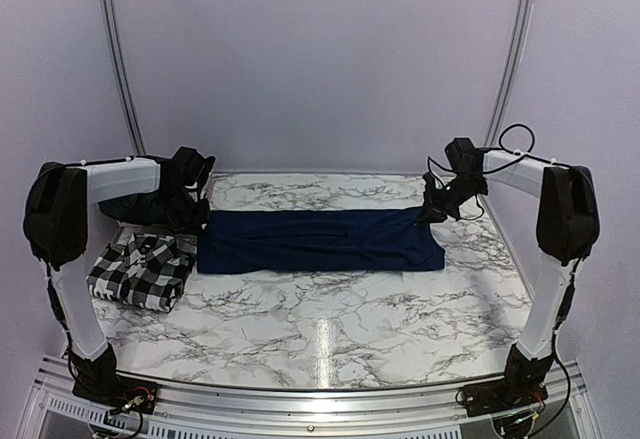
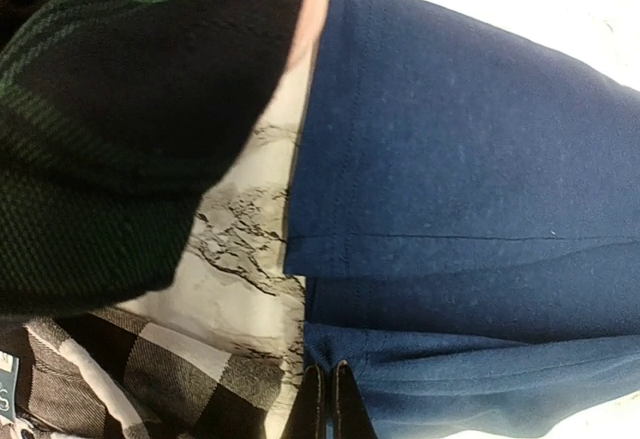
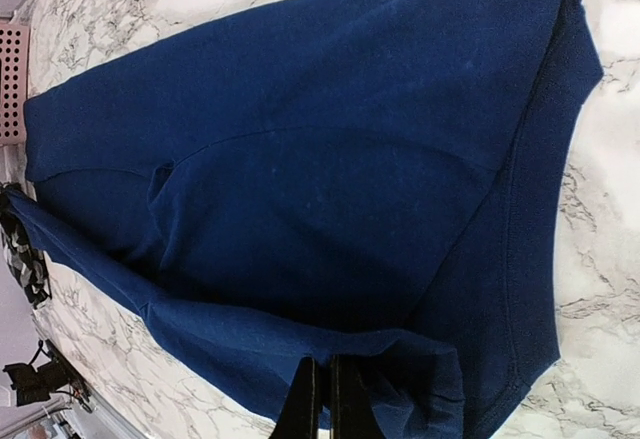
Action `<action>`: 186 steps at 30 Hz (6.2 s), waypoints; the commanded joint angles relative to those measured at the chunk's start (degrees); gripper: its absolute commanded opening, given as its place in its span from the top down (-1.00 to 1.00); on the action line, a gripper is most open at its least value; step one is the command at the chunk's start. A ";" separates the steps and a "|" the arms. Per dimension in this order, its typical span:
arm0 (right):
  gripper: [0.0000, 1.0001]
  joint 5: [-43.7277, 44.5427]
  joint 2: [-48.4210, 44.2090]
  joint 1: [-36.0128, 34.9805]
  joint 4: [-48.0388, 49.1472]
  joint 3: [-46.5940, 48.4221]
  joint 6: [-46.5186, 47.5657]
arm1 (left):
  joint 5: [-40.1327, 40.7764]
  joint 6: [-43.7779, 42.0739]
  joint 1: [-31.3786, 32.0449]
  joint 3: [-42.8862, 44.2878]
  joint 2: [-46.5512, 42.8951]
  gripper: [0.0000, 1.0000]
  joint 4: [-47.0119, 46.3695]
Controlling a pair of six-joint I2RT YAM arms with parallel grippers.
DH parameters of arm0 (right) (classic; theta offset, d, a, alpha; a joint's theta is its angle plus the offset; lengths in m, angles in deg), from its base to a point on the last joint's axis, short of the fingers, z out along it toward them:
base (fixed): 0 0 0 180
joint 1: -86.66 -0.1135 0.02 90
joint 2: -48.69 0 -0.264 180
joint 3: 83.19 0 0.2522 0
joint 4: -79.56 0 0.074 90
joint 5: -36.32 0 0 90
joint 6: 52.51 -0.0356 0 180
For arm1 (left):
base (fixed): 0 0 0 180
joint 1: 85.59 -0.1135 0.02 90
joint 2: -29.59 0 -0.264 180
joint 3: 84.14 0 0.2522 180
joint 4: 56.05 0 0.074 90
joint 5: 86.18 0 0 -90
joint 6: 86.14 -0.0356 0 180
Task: Fold and stack the mixed laundry pile
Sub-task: Fold the 1/3-folded T-shirt at the center of the board, then move the rectangle-folded T-shirt to the center of the board, then smooth out the rectangle-folded T-shirt at the center of the board.
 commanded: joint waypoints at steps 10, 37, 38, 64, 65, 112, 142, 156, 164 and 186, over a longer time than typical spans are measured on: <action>1.00 1.63 5.18 1.12 3.59 3.98 -0.14 | 4.16 -0.66 -0.99 1.57 4.50 1.00 -3.12; 0.30 -2.28 -15.02 5.57 11.00 -23.93 5.26 | -3.91 -3.89 1.74 -10.74 -6.56 -0.12 -4.01; 0.30 -1.96 -15.07 5.63 11.99 -24.44 5.85 | -4.31 -4.07 1.96 -11.31 -6.58 -0.13 -4.01; 1.00 5.08 -14.07 6.79 5.87 -24.29 7.65 | -2.59 -8.65 3.52 -12.47 -2.14 0.16 -1.46; 1.00 5.76 -15.14 7.18 4.94 -24.79 7.61 | -2.79 -9.40 3.54 -12.68 -2.51 0.21 -0.99; 0.18 -4.26 -20.32 9.60 8.92 -33.79 2.06 | -13.50 -39.42 44.93 29.14 19.59 -0.24 -26.06; 0.17 -0.39 -19.57 9.60 7.90 -33.00 2.15 | -10.65 -41.34 48.76 46.78 43.73 0.25 -38.40; 0.26 0.44 -17.35 9.61 9.06 -33.05 2.15 | -12.23 -40.16 47.55 45.45 43.20 0.21 -38.48; 0.70 -0.09 -17.75 9.63 8.63 -32.78 2.32 | -13.01 -38.56 47.26 45.03 43.93 0.47 -39.34; 1.00 -1.10 -19.16 9.59 7.71 -31.67 2.44 | -12.53 -39.25 46.61 44.85 41.59 0.59 -39.26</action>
